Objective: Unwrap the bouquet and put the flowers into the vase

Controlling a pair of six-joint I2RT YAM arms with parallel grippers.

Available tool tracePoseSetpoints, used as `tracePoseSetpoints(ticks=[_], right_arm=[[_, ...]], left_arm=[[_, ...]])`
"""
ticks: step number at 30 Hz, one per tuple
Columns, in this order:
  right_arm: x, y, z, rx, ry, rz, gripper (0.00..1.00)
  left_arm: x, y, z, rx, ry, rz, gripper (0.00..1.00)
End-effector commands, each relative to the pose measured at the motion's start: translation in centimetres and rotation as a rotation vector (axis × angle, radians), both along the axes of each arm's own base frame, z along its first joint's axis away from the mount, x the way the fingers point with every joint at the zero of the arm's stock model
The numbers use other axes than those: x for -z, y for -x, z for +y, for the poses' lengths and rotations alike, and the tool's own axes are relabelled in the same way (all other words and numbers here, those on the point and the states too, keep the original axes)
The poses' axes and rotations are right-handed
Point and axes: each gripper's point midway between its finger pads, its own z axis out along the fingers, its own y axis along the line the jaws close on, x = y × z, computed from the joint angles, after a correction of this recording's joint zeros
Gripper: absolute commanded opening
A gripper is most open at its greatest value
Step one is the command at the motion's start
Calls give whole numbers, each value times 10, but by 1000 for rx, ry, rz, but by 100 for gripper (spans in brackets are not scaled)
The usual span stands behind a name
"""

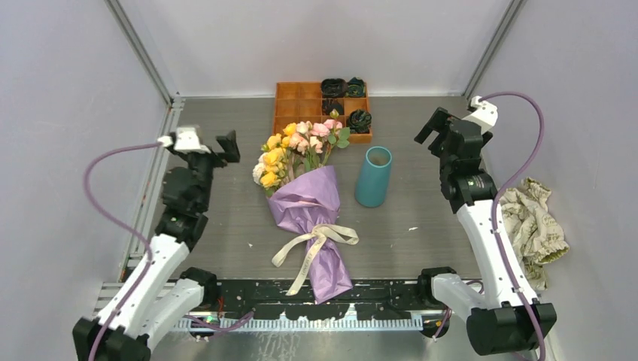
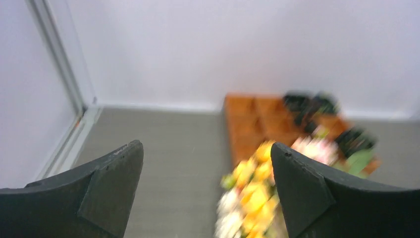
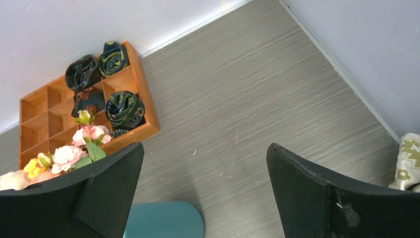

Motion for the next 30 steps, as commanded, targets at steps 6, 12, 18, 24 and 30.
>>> tracePoseSetpoints(ticks=[6, 12, 18, 24, 30], right_arm=[[-129, 19, 22, -106, -124, -284, 99], [-226, 47, 78, -433, -260, -623, 99], [-275, 42, 155, -814, -435, -548, 99], [-235, 70, 283, -1037, -213, -326, 99], [-143, 114, 396, -1118, 173, -72, 100]], left_arm=[[-214, 88, -43, 408, 491, -267, 100], [-311, 179, -71, 801, 510, -532, 100], [-354, 240, -97, 1034, 272, -513, 100], [-337, 181, -66, 705, 422, -303, 98], [-277, 123, 7, 152, 382, -54, 91]])
